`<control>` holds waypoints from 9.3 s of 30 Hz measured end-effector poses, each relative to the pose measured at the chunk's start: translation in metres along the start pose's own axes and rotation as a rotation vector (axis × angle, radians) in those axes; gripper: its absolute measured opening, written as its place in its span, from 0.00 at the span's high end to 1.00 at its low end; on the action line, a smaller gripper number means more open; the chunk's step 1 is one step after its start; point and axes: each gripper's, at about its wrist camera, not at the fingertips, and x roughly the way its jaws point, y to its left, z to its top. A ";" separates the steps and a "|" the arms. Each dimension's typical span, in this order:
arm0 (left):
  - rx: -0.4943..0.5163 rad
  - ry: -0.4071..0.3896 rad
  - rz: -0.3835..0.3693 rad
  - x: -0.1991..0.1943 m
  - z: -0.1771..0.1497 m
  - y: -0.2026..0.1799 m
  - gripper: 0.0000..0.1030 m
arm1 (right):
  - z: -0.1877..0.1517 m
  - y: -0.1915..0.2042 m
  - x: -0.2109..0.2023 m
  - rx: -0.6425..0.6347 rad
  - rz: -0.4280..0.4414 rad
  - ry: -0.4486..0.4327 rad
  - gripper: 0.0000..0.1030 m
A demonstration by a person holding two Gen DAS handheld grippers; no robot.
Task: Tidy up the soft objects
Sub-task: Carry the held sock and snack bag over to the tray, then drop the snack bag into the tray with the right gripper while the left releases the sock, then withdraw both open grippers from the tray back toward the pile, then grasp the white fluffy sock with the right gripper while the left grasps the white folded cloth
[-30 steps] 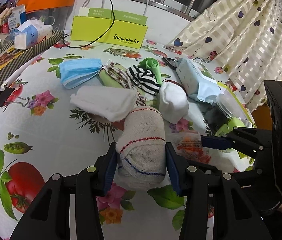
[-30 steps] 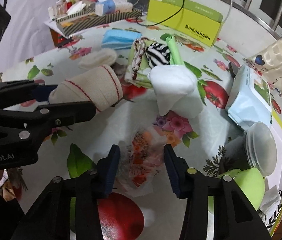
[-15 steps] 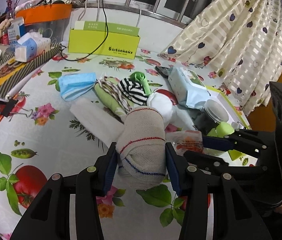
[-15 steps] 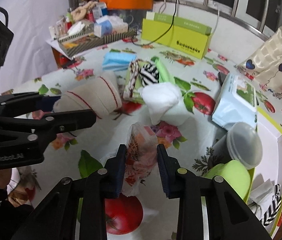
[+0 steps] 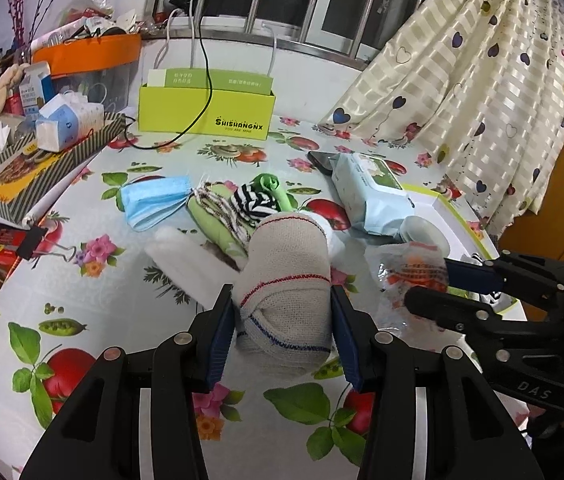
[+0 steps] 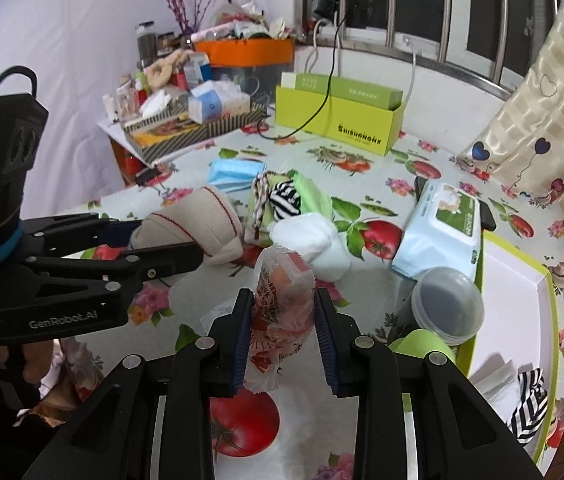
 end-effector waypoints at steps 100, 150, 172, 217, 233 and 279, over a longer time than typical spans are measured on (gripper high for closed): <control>0.277 0.160 -0.161 0.134 0.065 -0.230 0.54 | -0.094 -0.264 -0.050 0.497 -0.215 -0.105 0.48; 0.209 0.054 -0.201 0.056 0.052 -0.182 0.53 | -0.076 -0.163 -0.098 0.376 -0.183 -0.150 0.39; 0.136 0.023 -0.110 0.025 0.035 -0.113 0.53 | -0.045 -0.093 -0.072 0.226 -0.107 -0.104 0.38; 0.028 0.063 -0.025 0.035 0.022 -0.045 0.53 | -0.015 -0.056 -0.030 0.134 -0.011 -0.037 0.33; -0.106 0.082 0.054 0.045 0.019 0.021 0.53 | 0.001 -0.040 -0.002 0.085 0.022 0.004 0.33; -0.264 0.126 0.111 0.094 0.015 0.078 0.72 | 0.037 -0.036 0.110 0.134 0.023 0.137 0.69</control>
